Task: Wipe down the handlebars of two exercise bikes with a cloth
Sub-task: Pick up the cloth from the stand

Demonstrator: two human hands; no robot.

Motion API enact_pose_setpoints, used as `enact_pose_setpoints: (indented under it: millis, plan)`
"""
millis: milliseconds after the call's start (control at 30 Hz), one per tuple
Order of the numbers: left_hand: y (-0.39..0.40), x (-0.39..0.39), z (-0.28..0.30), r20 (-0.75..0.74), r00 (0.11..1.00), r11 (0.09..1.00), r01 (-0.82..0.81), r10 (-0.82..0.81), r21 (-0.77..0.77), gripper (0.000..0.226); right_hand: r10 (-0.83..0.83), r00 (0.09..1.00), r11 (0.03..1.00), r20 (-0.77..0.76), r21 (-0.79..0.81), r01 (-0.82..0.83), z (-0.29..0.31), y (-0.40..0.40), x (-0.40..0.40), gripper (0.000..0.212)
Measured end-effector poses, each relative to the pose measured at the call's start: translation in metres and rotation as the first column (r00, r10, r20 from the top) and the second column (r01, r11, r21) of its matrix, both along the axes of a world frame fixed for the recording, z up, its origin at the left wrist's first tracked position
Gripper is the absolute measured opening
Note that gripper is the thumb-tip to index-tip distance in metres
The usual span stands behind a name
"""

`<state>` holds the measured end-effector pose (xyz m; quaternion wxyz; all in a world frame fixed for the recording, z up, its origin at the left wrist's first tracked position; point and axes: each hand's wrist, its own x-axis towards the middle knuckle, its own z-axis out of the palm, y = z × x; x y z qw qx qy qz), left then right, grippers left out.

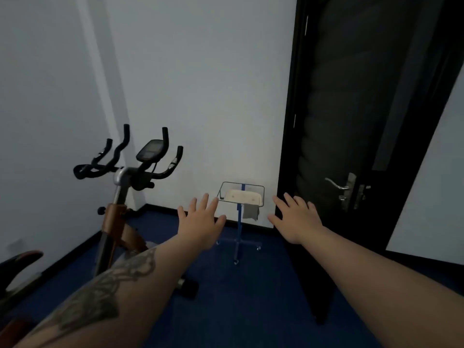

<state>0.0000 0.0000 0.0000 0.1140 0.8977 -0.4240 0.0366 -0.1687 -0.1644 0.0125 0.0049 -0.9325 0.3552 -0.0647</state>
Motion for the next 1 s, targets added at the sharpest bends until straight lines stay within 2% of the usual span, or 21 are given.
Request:
enact_pose_setpoints:
  millis: [300, 667, 867, 1000]
  plan:
    - [-0.105, 0.051, -0.03, 0.011, 1.0, 1.0, -0.002, 0.002, 0.027, 0.061, 0.001, 0.999, 1.0, -0.054, 0.002, -0.001, -0.032, -0.103, 0.054, 0.066]
    - [-0.242, 0.114, -0.077, -0.117, 0.991, 0.993, -0.047, 0.06, 0.108, 0.061, 0.06, 0.987, 0.995, -0.15, 0.089, -0.047, -0.074, -0.249, 0.116, 0.066]
    - [-0.303, 0.174, -0.101, -0.149, 0.985, 0.988, -0.066, 0.086, 0.137, 0.061, 0.121, 0.98, 0.987, -0.161, 0.122, -0.102, -0.103, -0.302, 0.189, 0.066]
    - [-0.351, 0.222, -0.121, -0.167, 0.986, 0.991, -0.009, 0.031, 0.134, 0.061, 0.107, 0.981, 0.985, -0.163, 0.149, -0.083, -0.125, -0.337, 0.238, 0.066]
